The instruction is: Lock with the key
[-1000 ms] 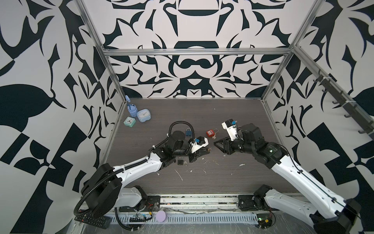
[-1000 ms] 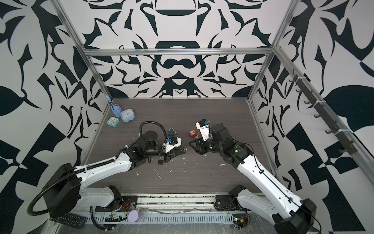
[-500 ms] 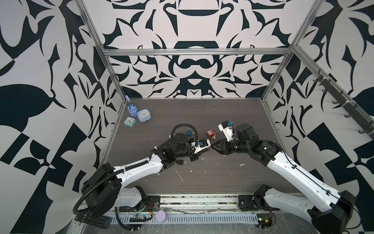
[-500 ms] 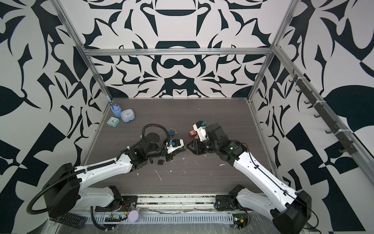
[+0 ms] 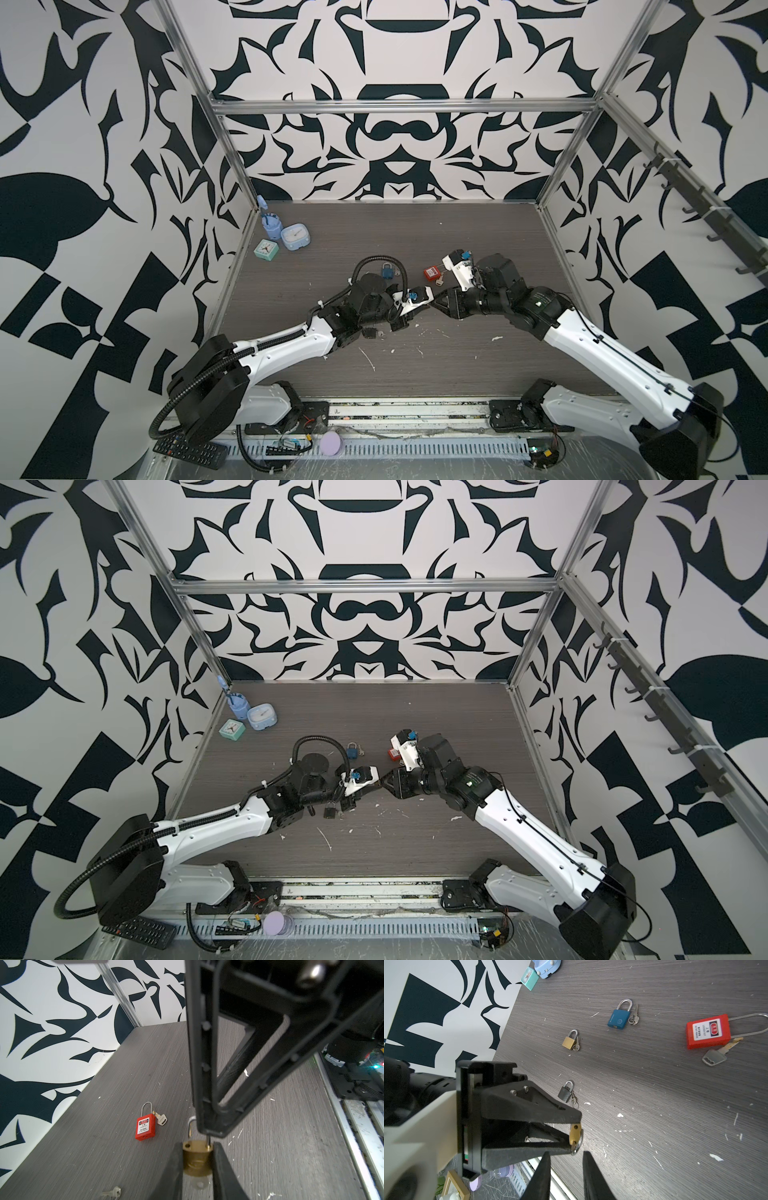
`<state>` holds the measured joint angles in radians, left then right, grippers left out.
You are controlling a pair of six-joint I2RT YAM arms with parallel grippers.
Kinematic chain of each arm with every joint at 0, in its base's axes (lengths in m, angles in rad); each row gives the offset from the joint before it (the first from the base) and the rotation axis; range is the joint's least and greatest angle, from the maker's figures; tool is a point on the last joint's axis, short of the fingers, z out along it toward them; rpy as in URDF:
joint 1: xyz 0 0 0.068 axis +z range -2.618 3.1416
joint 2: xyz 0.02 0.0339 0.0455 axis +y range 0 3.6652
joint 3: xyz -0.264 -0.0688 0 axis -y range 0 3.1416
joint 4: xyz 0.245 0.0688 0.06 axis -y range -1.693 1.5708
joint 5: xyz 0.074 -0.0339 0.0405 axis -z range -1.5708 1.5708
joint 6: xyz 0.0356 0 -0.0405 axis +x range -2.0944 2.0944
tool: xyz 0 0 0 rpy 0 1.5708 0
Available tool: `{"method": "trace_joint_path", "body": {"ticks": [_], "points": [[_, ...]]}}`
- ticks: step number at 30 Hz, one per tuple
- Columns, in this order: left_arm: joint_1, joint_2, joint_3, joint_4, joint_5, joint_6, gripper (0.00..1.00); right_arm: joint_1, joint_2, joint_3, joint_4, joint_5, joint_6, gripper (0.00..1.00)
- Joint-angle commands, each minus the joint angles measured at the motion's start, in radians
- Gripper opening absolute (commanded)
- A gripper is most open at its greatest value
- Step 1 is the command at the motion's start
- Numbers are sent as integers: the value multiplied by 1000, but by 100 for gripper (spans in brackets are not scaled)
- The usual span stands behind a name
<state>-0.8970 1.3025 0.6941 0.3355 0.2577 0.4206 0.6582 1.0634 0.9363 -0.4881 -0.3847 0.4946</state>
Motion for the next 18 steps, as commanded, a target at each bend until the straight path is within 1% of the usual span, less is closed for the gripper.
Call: {"method": "trace_joint_path", "body": {"ticks": [1, 7, 18], "points": [[-6, -20, -18, 5, 0, 17, 0, 8, -2, 9, 38, 19, -1, 25], [-8, -20, -22, 5, -3, 17, 0, 9, 4, 8, 42, 24, -2, 22], [-10, -20, -21, 7, -10, 18, 0, 13, 24, 2, 59, 18, -1, 20]]}}
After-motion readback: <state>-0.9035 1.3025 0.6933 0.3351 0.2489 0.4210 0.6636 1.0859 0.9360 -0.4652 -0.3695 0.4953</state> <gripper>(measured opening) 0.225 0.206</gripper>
